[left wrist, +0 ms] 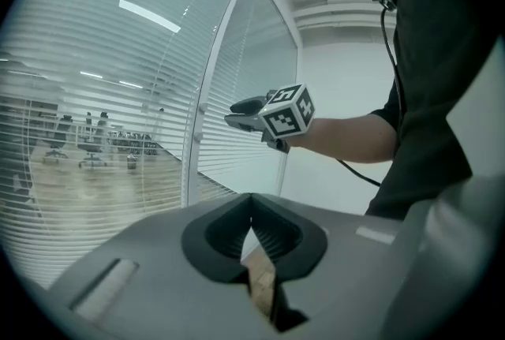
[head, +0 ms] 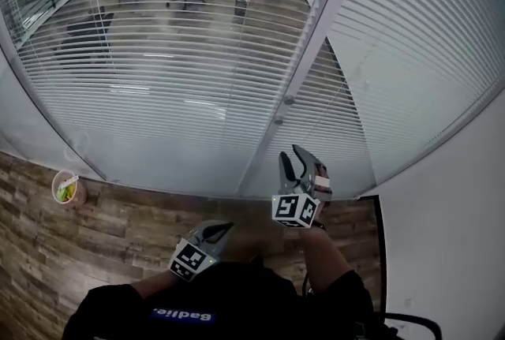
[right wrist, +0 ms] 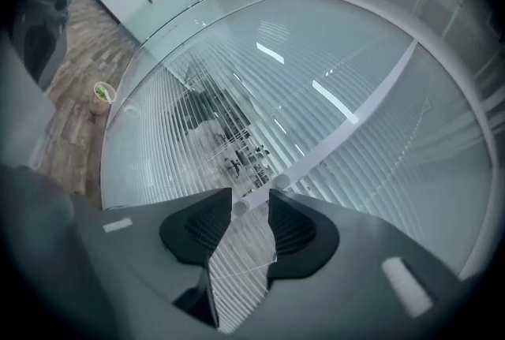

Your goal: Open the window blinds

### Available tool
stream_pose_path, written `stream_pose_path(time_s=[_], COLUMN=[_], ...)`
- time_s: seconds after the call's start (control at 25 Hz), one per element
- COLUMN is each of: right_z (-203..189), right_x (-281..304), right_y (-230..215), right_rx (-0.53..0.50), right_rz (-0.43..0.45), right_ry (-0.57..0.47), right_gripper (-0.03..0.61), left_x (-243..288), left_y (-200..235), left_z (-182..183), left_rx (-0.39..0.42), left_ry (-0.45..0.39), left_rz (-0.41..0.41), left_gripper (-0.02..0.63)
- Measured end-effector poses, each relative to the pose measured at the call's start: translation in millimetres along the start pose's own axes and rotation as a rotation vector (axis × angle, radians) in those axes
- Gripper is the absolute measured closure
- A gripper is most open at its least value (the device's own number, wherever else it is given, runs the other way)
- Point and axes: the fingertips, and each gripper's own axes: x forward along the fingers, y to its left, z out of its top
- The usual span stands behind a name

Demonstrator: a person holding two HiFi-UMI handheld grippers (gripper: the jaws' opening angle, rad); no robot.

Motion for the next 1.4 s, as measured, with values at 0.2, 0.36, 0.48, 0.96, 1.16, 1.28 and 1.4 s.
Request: stream_pose_path(time_s=[0.2, 0.36, 0.48, 0.96, 1.16, 1.28, 1.4], right_z=[7.9, 1.7, -14.6, -64.5, -66.1, -69.2, -75.9], right_x=[-31.9, -61.5, -81.1, -157.1, -176.2, -186.3, -193.4], right_y=[7.6, 14.7, 31.1, 32.8, 50.4, 74.9, 93.7], right_rx=[0.141, 0.204, 0.264, 0.377, 0.487, 0.565, 0.622], right_rz=[0.039, 0.069, 0.097, 0.162, 0.243, 0.318, 0.348], right_ry=[-0.045, -0.083, -0.099, -0.151, -0.174, -0.167, -0.143], right_gripper=[0.436, 0.439, 0.440, 0.445, 0.452, 0.454, 0.454], left_x=[2.1, 6.9, 8.9, 22.8, 17.1, 13.2, 16.5], left_y=[-11.5, -33.9, -45.8, -123.1, -141.9, -139.2, -140.2], left_z=[19.4, 26.0, 14.6, -0.5, -1.2, -2.3, -2.8], left_rx=[0.030, 0.046, 0.032, 0.001, 0.013, 0.019, 0.026], left_ry=[-0.022, -0.012, -0.006, 0.038, 0.085, 0.092, 0.079], left_rz=[0.015, 0.037, 0.086, 0.182, 0.173, 0.178, 0.145], left_gripper=[0.614, 0.614, 0.614, 0.614, 0.614, 0.614, 0.614])
